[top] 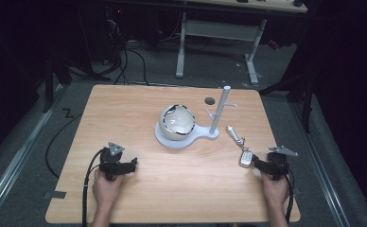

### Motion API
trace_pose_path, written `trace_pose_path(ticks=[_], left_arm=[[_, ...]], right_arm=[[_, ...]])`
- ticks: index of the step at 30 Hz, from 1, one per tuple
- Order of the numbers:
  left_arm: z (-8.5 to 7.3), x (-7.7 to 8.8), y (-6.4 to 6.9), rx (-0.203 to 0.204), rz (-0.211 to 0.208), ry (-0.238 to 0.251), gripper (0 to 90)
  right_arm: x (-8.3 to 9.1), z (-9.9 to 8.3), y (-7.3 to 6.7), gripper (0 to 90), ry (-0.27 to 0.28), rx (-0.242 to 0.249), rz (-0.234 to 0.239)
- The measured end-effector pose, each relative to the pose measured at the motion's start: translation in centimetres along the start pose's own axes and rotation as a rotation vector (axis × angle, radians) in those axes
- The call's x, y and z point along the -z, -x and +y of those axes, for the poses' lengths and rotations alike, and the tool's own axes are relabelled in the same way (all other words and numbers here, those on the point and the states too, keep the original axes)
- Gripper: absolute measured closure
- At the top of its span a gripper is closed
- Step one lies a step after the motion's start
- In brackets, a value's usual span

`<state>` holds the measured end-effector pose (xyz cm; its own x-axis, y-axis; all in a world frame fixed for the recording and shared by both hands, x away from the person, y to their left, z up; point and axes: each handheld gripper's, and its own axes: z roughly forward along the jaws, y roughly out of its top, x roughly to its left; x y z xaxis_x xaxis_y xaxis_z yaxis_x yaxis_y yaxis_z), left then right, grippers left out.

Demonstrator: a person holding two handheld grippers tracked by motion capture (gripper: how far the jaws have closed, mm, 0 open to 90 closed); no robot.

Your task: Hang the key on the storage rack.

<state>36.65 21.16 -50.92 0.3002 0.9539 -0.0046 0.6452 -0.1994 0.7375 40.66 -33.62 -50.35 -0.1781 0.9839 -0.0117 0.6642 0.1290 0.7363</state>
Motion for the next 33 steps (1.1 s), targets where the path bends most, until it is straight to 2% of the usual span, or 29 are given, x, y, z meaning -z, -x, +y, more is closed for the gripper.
trace_pose_path(ticks=[24, 33], left_arm=[[0.01, 0.02, -0.03, 0.000, -0.002, -0.002, 16.5], [0.01, 0.00, -0.04, 0.001, -0.003, 0.000, 16.5]], right_arm=[[0.01, -0.01, -0.04, 32.9, 0.000, 0.009, 0.008], [0.23, -0.21, -0.07, 35.5, 0.004, 0.013, 0.020]])
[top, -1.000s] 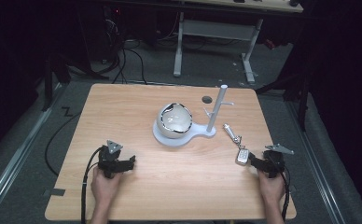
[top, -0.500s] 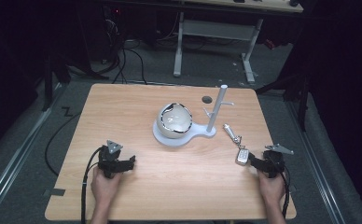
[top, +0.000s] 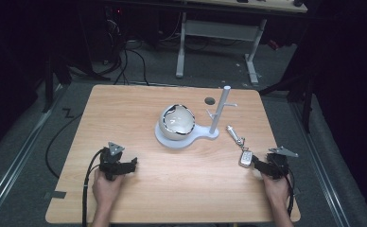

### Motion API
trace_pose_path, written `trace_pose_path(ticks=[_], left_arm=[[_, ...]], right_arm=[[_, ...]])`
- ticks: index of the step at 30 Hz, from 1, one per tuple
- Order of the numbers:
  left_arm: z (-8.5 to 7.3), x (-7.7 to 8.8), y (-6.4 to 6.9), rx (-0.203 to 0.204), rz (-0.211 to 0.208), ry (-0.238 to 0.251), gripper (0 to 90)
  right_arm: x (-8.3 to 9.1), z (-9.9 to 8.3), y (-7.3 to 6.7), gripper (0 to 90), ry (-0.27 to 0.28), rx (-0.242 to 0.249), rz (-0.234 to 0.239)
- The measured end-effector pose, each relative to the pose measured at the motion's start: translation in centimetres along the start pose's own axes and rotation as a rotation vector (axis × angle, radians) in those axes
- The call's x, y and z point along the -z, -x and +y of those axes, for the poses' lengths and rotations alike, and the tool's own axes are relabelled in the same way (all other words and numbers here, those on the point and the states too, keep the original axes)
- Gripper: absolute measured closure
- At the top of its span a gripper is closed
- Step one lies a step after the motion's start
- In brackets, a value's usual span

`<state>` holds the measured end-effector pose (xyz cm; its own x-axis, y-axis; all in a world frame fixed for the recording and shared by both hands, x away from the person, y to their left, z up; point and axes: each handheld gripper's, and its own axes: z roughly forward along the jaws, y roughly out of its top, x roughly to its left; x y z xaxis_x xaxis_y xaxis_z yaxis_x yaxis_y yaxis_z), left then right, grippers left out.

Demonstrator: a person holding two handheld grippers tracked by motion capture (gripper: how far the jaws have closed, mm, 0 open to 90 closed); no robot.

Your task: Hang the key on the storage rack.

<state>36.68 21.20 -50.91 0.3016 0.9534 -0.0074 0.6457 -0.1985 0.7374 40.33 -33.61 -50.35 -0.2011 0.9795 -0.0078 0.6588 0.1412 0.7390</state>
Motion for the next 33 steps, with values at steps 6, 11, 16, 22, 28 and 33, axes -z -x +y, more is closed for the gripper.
trace_pose_path(ticks=[6, 11, 16, 22, 28, 33], left_arm=[[0.0, 0.0, 0.0, 0.000, 0.000, 0.000, 16.5], [0.0, 0.0, 0.0, 0.000, 0.000, 0.000, 16.5], [0.0, 0.0, 0.0, 0.000, 0.000, 0.000, 16.5], [0.0, 0.0, 0.0, 0.000, 0.000, 0.000, 16.5], [0.0, 0.0, 0.0, 0.000, 0.000, 0.000, 16.5], [0.0, 0.0, 0.0, 0.001, 0.000, 0.000, 16.5]], right_arm=[[0.2, 0.0, 0.1, 42.5, 0.002, -0.007, -0.004], [0.5, -0.3, 0.1, 48.9, 0.008, -0.021, 0.019], [0.9, -0.4, -0.1, 50.6, 0.009, -0.020, 0.029], [2.4, -0.2, -0.4, 50.8, 0.044, -0.017, 0.054], [2.9, 0.0, -1.0, 50.2, 0.047, -0.003, 0.074], [2.9, 0.4, -2.0, 49.0, 0.049, 0.002, 0.109]])
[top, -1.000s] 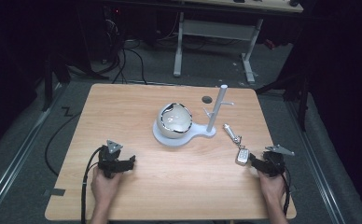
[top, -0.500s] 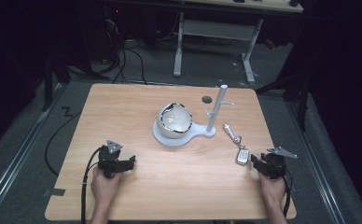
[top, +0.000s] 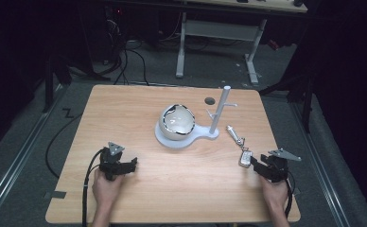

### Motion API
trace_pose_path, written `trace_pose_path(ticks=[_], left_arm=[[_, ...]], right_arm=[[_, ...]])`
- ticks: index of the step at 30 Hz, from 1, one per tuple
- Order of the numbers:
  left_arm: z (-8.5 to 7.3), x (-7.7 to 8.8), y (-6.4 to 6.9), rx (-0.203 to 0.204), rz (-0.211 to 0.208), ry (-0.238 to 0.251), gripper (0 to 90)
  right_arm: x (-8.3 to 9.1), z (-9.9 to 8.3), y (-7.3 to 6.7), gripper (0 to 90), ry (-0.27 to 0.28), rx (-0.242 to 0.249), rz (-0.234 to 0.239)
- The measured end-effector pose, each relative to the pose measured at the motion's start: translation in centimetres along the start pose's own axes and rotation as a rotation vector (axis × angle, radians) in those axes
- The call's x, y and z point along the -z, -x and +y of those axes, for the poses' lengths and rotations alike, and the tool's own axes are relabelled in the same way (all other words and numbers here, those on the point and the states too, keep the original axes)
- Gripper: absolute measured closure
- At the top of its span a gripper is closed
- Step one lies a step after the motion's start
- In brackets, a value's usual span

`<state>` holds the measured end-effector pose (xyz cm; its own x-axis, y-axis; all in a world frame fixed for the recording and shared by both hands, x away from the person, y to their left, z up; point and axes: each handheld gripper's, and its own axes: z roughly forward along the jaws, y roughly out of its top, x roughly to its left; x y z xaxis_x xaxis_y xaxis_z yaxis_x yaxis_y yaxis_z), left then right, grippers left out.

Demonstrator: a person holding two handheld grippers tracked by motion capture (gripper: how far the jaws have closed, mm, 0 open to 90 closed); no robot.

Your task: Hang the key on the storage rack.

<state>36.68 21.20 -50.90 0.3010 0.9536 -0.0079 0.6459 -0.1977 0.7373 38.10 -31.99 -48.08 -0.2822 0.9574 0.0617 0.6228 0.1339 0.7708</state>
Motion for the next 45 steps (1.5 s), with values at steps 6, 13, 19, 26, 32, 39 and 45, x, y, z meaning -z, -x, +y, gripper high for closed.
trace_pose_path(ticks=[6, 13, 19, 26, 32, 39, 45], left_arm=[[0.0, 0.0, 0.0, -0.001, 0.000, 0.000, 16.5], [0.0, 0.0, 0.0, -0.001, 0.000, 0.000, 16.5], [0.0, 0.0, 0.0, 0.000, 0.000, 0.000, 16.5], [0.0, 0.0, 0.0, -0.001, 0.000, 0.000, 16.5], [0.0, 0.0, 0.0, -0.001, 0.000, 0.000, 16.5], [0.0, 0.0, 0.0, -0.001, 0.000, 0.000, 16.5], [0.0, 0.0, 0.0, -0.001, 0.000, 0.000, 16.5]], right_arm=[[-0.8, 0.6, -0.8, 46.2, -0.026, 0.005, 0.021], [-1.9, 1.1, -1.2, 41.4, -0.064, -0.025, 0.020], [-3.0, 1.9, -1.8, 40.4, -0.087, -0.016, 0.000], [-4.7, 1.9, -2.5, 41.6, -0.137, 0.026, -0.055], [-4.6, 1.7, -2.6, 44.1, -0.131, 0.042, -0.079], [-4.2, 1.5, -2.2, 49.4, -0.137, 0.059, -0.066], [-4.1, 1.5, -1.9, 50.6, -0.131, 0.086, -0.040]])
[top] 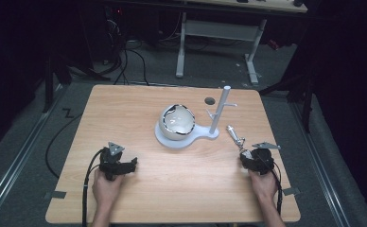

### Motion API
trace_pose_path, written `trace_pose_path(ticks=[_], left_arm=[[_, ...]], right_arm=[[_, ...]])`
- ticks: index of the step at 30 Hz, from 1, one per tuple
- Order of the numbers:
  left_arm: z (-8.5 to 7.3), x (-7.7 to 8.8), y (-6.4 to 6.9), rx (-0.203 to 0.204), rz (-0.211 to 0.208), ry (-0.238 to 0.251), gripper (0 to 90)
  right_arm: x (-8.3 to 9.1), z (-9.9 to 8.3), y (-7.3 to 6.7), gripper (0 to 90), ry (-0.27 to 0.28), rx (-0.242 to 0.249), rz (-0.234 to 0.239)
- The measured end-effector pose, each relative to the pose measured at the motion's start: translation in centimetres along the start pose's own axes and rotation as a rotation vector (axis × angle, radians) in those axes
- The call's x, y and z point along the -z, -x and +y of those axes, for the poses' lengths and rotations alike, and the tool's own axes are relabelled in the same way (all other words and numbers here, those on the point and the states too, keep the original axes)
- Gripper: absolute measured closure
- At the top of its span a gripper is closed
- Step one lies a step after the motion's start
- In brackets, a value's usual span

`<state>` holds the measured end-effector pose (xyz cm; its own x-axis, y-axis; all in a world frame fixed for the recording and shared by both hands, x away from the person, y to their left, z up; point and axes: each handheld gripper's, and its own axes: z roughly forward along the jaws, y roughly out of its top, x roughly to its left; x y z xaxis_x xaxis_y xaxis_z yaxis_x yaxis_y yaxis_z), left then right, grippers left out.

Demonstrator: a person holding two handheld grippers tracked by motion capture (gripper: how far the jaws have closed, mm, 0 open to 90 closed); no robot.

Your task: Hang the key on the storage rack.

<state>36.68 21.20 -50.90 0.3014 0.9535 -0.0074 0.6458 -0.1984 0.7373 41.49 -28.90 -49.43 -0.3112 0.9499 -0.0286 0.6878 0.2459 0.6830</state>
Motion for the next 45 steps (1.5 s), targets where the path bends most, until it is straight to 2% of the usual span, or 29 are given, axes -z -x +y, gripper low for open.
trace_pose_path(ticks=[4, 9, 10, 20, 22, 29, 45], left_arm=[[0.0, 0.0, 0.0, 0.000, 0.000, 0.000, 16.5], [0.0, 0.0, 0.0, 0.000, 0.000, 0.000, 16.5], [0.0, 0.0, 0.0, 0.000, 0.000, 0.000, 16.5], [0.0, 0.0, 0.0, 0.000, 0.000, 0.000, 16.5], [0.0, 0.0, 0.0, 0.001, 0.000, 0.000, 16.5], [0.0, 0.0, 0.0, 0.000, 0.000, 0.000, 16.5], [0.0, 0.0, 0.0, 0.000, 0.000, 0.000, 16.5]], right_arm=[[0.2, 0.0, -0.2, 51.0, 0.017, 0.039, -0.008], [1.1, 0.1, -0.2, 51.2, 0.064, 0.038, 0.002], [1.6, 0.1, 0.0, 51.2, 0.086, 0.033, 0.013], [4.7, 1.4, 0.8, 51.3, 0.185, 0.032, 0.069], [5.6, 2.0, 0.7, 51.3, 0.213, 0.042, 0.095], [7.5, 3.3, 0.2, 51.3, 0.278, 0.068, 0.134], [9.5, 5.3, 0.1, 51.3, 0.339, 0.087, 0.193]])
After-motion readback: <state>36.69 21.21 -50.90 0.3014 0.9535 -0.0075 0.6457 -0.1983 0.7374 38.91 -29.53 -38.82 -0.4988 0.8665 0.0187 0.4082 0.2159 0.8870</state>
